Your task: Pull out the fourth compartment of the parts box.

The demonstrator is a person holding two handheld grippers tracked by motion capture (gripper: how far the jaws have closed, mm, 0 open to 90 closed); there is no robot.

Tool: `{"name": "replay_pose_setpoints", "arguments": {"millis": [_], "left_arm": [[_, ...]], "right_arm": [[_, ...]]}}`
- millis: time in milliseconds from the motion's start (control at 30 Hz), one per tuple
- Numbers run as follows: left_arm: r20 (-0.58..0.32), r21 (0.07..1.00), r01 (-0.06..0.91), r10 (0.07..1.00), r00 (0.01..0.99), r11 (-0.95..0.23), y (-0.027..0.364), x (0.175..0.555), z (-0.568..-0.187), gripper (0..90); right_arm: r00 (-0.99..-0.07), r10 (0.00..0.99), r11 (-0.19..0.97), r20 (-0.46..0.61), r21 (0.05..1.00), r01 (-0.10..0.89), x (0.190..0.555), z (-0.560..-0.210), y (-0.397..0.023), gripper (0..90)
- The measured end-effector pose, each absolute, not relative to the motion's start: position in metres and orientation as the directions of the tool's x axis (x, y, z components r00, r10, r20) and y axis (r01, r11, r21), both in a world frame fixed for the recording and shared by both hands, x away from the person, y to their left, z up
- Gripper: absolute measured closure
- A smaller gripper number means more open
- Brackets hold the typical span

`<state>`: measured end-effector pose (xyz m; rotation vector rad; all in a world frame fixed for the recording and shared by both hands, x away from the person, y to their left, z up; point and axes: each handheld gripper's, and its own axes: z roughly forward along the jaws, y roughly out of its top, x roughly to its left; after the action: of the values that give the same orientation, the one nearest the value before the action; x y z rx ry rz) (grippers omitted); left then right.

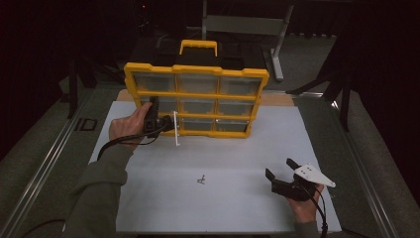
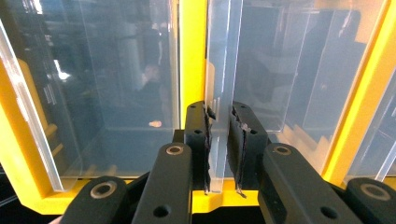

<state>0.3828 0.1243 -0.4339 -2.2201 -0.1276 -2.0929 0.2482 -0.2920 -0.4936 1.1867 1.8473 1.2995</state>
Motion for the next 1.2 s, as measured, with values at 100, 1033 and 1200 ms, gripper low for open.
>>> {"name": "replay_pose_setpoints", "arguments": {"millis": [100, 1033, 1200], "left_arm": [[0.998, -0.003, 0.118, 0.004, 0.060, -0.993, 0.125, 0.380, -0.434, 79.5], [0.961, -0.003, 0.097, 0.024, 0.277, -0.995, 0.125, 0.388, -0.404, 73.1], [0.956, -0.025, 0.096, 0.004, 0.293, -0.995, 0.125, 0.389, -0.401, 76.0]], "right_arm": [[-0.434, 0.900, 0.128, 0.032, 0.934, 0.334, 0.248, -0.494, -0.292, 11.5], [-0.437, 0.899, 0.133, 0.032, 0.930, 0.341, 0.249, -0.495, -0.291, 11.6], [-0.439, 0.898, 0.134, 0.033, 0.930, 0.343, 0.249, -0.495, -0.291, 11.7]]}}
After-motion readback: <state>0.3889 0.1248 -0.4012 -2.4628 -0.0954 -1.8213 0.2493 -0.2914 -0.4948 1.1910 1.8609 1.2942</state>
